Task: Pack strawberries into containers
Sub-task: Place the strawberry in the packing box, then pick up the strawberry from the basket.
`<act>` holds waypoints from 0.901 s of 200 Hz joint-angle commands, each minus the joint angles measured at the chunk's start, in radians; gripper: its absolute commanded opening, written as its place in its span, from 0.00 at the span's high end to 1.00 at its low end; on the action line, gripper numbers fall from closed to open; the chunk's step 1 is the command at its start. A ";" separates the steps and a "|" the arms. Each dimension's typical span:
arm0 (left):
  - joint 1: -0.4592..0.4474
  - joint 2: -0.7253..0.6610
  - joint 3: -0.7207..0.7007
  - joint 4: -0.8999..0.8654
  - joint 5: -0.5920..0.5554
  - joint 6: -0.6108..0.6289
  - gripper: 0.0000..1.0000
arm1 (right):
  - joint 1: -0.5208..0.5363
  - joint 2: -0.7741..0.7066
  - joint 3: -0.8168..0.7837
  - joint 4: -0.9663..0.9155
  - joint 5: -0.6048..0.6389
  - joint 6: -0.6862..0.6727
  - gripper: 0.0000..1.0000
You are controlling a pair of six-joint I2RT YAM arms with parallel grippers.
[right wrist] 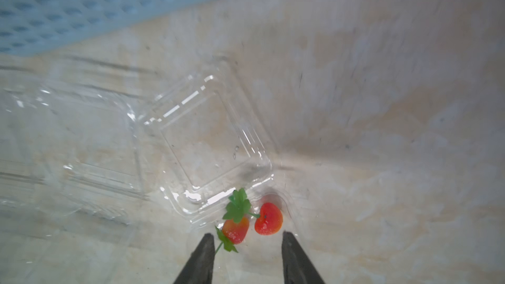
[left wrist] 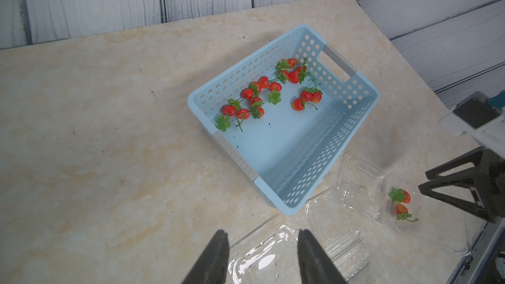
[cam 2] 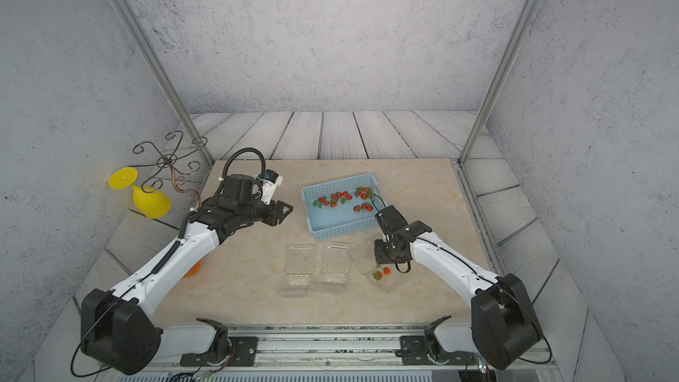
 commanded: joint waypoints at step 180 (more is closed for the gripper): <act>0.009 0.024 0.019 0.004 0.004 0.006 0.55 | -0.015 1.173 1.286 -0.117 -0.016 -0.238 0.55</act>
